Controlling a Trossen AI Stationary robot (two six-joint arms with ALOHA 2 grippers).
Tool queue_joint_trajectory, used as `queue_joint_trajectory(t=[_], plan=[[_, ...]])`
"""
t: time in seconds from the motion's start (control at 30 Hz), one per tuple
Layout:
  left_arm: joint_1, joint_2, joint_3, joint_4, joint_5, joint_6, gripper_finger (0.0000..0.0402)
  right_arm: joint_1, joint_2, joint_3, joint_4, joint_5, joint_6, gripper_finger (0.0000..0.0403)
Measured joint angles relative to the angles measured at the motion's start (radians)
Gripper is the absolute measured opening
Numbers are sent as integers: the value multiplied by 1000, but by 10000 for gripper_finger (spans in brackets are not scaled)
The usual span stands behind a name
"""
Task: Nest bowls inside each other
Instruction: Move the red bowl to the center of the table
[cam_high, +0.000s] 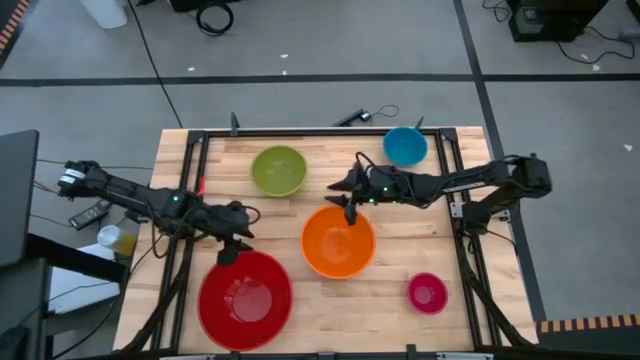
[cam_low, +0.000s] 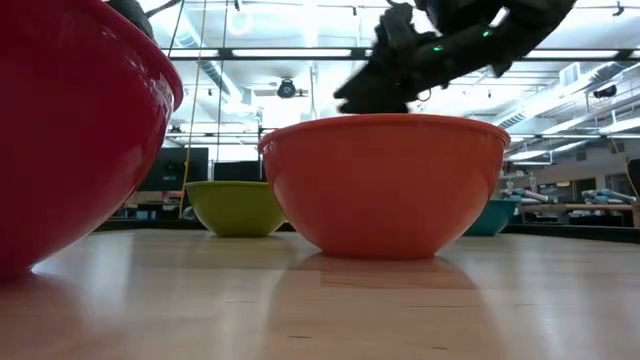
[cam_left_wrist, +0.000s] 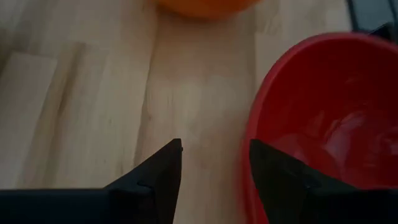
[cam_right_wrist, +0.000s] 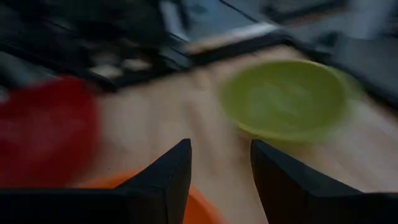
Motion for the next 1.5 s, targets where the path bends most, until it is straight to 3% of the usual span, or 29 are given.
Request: queue_joint_trajectory(t=[0.1, 0.27, 0.33, 0.47, 0.53, 0.67, 0.77, 0.9, 1.07, 1.2, 1.5], plan=[[18, 8, 6, -1, -47, 61, 195, 5, 129, 101, 34, -159, 52, 172], [52, 3, 52, -2, -160, 131, 195, 40, 319, 373, -217, -286, 23, 172], [63, 3, 74, 2, -216, 126, 194, 52, 364, 466, -345, -270, -56, 172], [70, 3, 97, 1, -276, 92, 194, 58, 426, 611, -577, -66, -210, 172], [70, 3, 99, 1, -282, 89, 194, 49, 452, 659, -617, -60, -224, 172], [70, 3, 100, -6, -287, 81, 194, 48, 498, 720, -589, -330, -129, 172], [70, 3, 100, -17, -288, 76, 194, 67, 520, 725, -590, -400, -101, 172], [70, 3, 100, -12, -324, 109, 194, 83, 516, 726, -693, -290, -219, 172], [70, 3, 100, 20, -466, 193, 194, 74, 507, 726, -799, -45, -303, 172], [70, 4, 100, 84, -545, 283, 194, 41, 508, 725, -801, -34, -309, 172], [70, 4, 100, 129, -549, 351, 194, 19, 506, 725, -884, -39, -246, 172]])
